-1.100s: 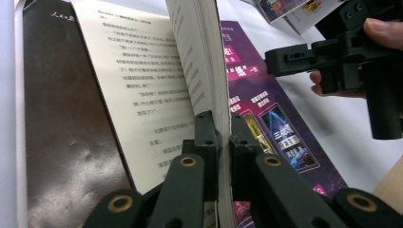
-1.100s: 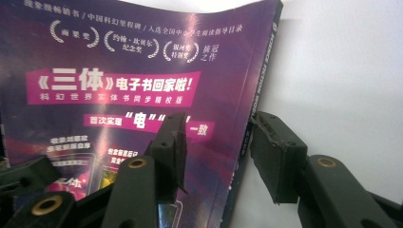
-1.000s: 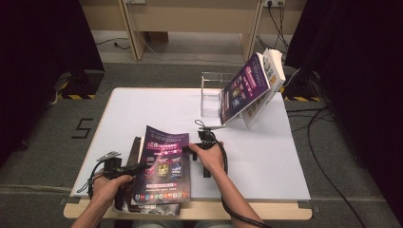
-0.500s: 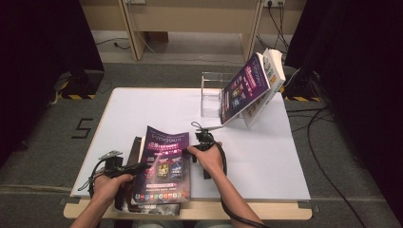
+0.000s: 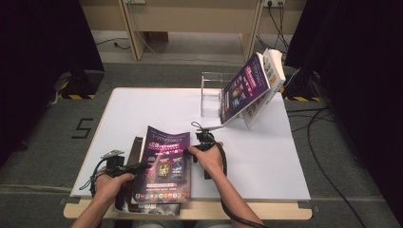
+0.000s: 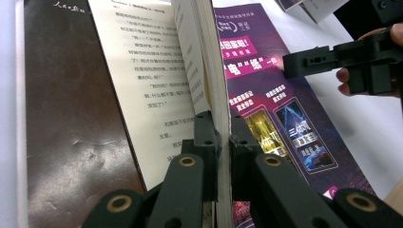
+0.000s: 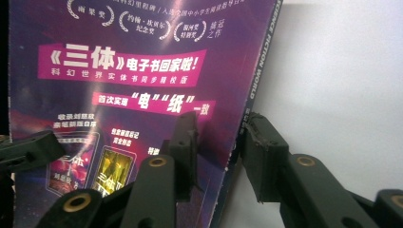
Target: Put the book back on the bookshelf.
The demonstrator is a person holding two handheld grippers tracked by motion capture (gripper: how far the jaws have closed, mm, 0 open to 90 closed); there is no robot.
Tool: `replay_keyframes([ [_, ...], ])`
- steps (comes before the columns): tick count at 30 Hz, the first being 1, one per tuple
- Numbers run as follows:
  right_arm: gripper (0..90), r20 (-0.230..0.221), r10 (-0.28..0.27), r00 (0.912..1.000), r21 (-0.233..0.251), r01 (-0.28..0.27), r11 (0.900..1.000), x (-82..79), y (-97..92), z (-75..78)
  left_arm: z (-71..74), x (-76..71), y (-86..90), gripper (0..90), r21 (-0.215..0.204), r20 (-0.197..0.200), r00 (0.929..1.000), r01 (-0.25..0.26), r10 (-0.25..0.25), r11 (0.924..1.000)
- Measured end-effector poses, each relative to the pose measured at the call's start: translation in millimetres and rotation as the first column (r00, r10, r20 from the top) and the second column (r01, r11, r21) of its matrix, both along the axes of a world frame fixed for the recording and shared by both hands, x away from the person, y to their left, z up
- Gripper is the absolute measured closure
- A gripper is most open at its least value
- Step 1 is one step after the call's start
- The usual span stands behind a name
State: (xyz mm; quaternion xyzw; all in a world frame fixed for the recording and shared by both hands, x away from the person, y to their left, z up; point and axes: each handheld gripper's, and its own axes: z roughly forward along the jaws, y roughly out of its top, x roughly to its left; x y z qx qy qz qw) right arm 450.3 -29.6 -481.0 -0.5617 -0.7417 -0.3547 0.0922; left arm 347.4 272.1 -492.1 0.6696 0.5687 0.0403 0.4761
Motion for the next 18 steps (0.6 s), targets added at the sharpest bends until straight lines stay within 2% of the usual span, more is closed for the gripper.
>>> replay_keyframes([
  [5, 70.4, -0.021, -0.007, 0.9998, 0.002, 0.007, 1.0, 1.4, 0.2, 2.1, -0.1, 0.8, 0.4, 84.7, 0.006, -0.006, 1.0, 0.004, -0.004, 1.0],
  [10, 67.3, -0.043, -0.006, 0.9991, 0.023, 0.007, 0.9997, 4.7, -0.9, -3.1, 0.1, 1.0, 0.1, 84.7, 0.008, -0.008, 1.0, 0.004, -0.004, 1.0],
  [14, 66.3, -0.044, 0.003, 0.999, 0.018, -0.003, 0.9998, 5.3, 0.1, -2.4, 0.5, 1.4, -0.2, 84.6, 0.011, -0.011, 0.9999, 0.003, -0.003, 0.9999],
  [18, 69.7, -0.045, -0.002, 0.999, 0.012, 0.002, 0.9999, 5.0, 0.3, -2.4, 0.5, 1.4, -0.2, 84.6, 0.01, -0.012, 0.9999, 0.002, -0.002, 0.9999],
])
